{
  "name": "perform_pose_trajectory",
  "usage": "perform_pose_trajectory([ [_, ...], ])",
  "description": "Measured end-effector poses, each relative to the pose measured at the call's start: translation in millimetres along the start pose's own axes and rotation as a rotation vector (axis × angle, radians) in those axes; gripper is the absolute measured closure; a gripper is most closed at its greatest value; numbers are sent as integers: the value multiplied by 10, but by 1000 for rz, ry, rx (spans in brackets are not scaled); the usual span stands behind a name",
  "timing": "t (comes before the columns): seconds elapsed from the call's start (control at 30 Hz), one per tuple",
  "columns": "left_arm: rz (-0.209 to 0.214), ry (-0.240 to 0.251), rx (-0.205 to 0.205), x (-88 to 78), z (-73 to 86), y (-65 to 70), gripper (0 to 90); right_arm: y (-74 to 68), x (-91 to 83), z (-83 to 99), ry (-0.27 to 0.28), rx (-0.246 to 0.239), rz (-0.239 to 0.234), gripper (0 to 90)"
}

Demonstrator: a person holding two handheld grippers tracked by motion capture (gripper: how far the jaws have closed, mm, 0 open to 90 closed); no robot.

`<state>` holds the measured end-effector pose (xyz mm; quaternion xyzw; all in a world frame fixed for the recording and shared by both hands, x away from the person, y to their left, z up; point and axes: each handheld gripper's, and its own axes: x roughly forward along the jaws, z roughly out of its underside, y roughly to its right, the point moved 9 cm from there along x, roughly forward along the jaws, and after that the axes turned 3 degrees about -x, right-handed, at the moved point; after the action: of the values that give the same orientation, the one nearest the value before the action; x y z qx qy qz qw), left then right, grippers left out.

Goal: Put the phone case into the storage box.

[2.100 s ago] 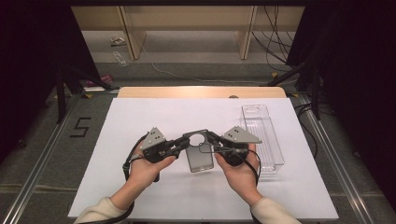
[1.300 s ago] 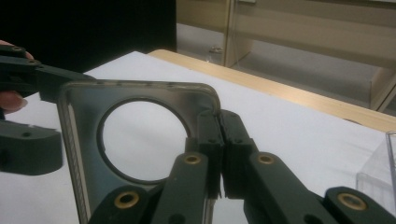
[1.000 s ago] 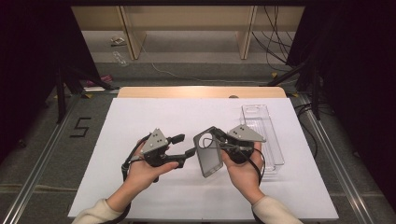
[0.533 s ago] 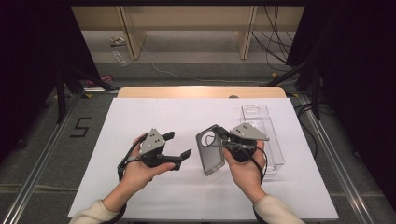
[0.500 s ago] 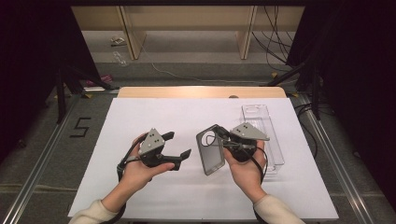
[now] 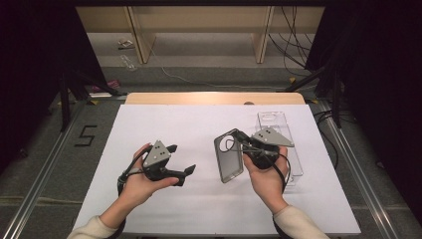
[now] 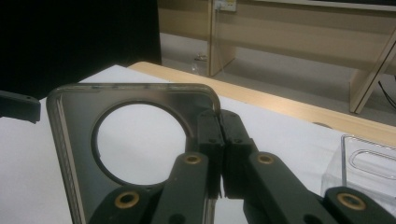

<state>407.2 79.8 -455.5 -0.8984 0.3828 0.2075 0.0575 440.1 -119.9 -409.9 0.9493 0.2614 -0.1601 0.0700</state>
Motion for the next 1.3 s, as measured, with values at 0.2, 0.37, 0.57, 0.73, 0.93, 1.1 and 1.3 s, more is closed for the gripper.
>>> perform_pose_trajectory([
  [0.2,-12,5,-6,-58,33,-48,116,27,-16,-23,4,1,4,891],
  [0.37,-22,4,-6,-89,63,-81,116,55,-32,-43,8,5,8,890],
  [0.57,-29,7,-10,-123,88,-105,118,77,-40,-52,8,8,12,890],
  [0.73,-34,10,-11,-154,107,-126,119,97,-52,-68,12,10,14,890],
  [0.93,-42,12,-16,-178,136,-148,120,119,-60,-83,15,16,16,890],
  [1.1,-46,11,-16,-191,150,-166,120,137,-65,-96,17,17,17,890],
  [1.3,-49,10,-13,-187,164,-182,120,175,-78,-114,19,22,22,890],
])
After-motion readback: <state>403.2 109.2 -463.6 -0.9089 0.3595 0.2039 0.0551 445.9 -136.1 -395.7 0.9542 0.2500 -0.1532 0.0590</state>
